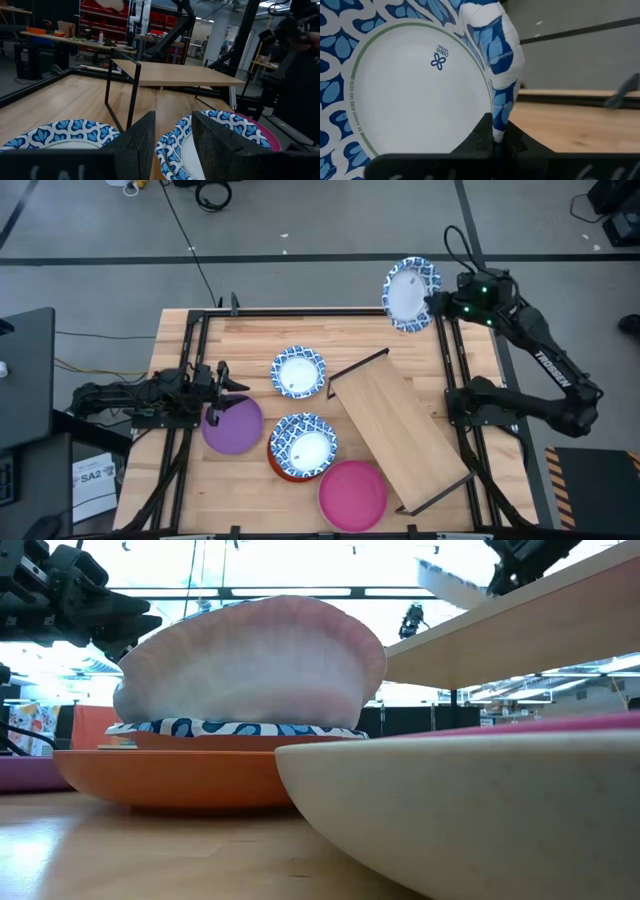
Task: Place and stack plates onto a shelf
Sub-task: Put the white bowl onto the shelf
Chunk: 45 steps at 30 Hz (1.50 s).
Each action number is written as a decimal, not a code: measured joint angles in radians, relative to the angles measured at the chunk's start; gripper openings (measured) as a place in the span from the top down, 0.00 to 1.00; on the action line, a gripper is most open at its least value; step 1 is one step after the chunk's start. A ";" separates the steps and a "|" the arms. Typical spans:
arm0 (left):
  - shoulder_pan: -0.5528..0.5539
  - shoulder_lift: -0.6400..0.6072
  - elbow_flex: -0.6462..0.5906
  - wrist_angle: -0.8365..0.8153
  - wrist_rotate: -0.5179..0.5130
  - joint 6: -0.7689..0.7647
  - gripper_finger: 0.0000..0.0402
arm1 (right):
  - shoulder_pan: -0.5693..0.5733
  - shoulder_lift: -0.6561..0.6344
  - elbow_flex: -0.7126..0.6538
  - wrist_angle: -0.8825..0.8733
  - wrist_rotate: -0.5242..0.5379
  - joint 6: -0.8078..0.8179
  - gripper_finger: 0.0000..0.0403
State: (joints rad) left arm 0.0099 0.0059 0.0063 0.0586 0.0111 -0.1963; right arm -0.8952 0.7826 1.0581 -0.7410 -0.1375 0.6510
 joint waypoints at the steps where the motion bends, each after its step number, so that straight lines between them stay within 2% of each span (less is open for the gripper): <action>1: 0.000 0.000 0.000 0.000 0.000 0.000 0.67 | 0.018 0.000 0.006 -0.012 -0.018 0.000 0.98; 5: 0.000 0.000 0.000 0.000 0.000 0.000 0.67 | 0.097 0.000 0.008 -0.034 -0.081 0.029 0.98; 11: 0.000 0.000 0.000 0.000 0.000 0.000 0.67 | 0.230 0.014 0.006 -0.096 -0.121 0.060 0.98; 25: 0.000 0.000 0.000 0.000 0.000 0.000 0.67 | 0.519 0.153 0.004 -0.174 -0.120 0.072 0.98; 33: 0.000 0.000 0.000 0.000 0.000 0.000 0.67 | 0.589 0.235 0.004 -0.184 -0.067 0.019 0.98; 38: 0.000 0.000 0.000 0.000 0.000 0.000 0.67 | 0.603 0.266 0.004 -0.232 -0.061 -0.045 0.98; 45: 0.000 0.000 0.000 0.000 0.000 0.000 0.67 | 0.612 0.303 0.004 -0.275 -0.027 -0.053 0.98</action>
State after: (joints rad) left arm 0.0101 0.0059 0.0067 0.0586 0.0113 -0.1963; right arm -0.2832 1.0860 1.0622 -1.0164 -0.1650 0.5976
